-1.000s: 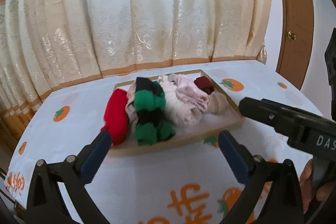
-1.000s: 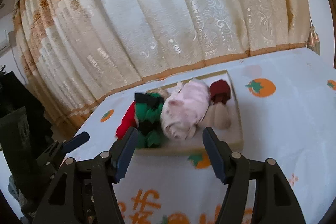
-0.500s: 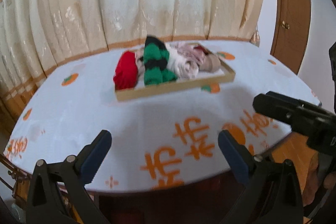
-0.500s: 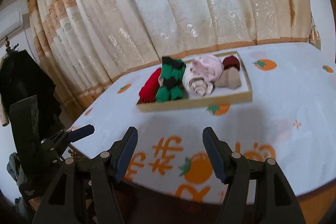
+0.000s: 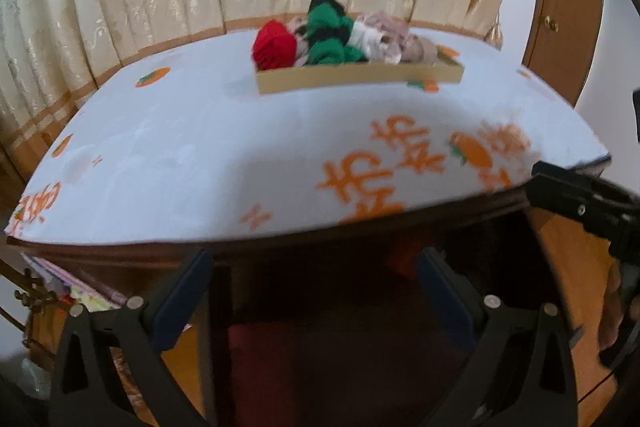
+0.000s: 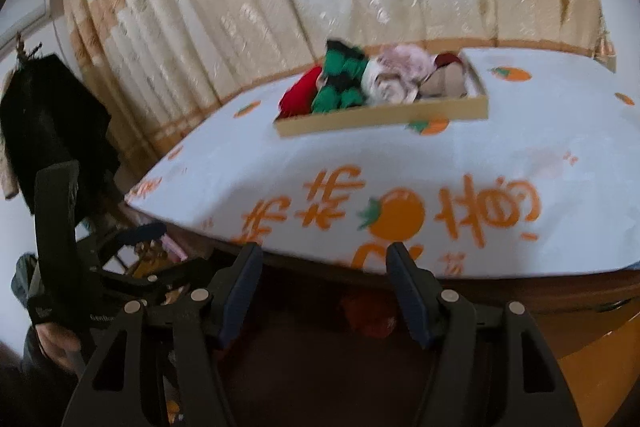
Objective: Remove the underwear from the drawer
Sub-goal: 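Move both tools back down from the tray into the open drawer, then reach the right tool toward a red sock while the left approaches the red cloth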
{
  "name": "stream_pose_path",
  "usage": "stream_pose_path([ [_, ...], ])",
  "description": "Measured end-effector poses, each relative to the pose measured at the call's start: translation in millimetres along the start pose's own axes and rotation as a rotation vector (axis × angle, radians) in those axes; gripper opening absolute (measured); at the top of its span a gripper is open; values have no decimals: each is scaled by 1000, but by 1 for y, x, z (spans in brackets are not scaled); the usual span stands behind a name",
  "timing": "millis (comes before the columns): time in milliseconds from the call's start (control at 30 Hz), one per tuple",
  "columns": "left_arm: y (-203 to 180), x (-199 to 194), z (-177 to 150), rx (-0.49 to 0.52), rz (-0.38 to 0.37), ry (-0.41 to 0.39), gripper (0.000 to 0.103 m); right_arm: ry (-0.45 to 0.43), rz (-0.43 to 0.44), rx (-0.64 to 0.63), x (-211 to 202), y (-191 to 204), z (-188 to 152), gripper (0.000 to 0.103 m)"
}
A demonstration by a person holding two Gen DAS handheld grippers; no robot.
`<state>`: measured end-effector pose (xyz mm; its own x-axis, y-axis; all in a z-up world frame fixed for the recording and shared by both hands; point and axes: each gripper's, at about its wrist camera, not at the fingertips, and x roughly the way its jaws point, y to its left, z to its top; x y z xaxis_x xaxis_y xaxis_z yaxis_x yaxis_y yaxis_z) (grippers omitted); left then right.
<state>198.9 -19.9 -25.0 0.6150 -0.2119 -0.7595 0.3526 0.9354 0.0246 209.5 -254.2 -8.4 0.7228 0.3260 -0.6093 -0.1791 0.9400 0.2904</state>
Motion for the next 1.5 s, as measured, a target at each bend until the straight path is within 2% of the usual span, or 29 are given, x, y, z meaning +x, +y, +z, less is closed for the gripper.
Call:
stream_pose_path([
  [133,16,1,-20,-3,15,63,103,84,33,-37,15,12,-14,67],
  [233,20,3,-40,10,-16,119,102,152,53,-83,27,23,-26,67],
  [400,8,18,-63,83,-36,217,89,232,46,-210,45,41,-47,66],
  [467,4,26,-69,88,-15,264,88,259,37,-240,50,45,-52,63],
  [567,0,38,-74,79,-9,336,86,282,33,-256,55,45,-53,63],
  [733,-7,60,-85,89,54,447,83,302,18,-232,59,33,-52,63],
  [867,-3,77,-95,46,31,554,83,333,-15,-259,65,24,-55,63],
  [933,0,85,-102,19,15,606,83,381,-20,-292,72,20,-60,63],
  [1233,-4,92,-102,21,-1,621,81,465,-48,-468,111,21,-70,63],
  [1300,-7,94,-102,18,-15,624,85,475,-51,-534,122,27,-74,63],
  [1367,-11,96,-102,26,-11,626,85,478,-65,-596,130,34,-77,63],
  [1500,-8,89,-99,-8,-30,572,85,438,-99,-668,134,40,-80,63],
])
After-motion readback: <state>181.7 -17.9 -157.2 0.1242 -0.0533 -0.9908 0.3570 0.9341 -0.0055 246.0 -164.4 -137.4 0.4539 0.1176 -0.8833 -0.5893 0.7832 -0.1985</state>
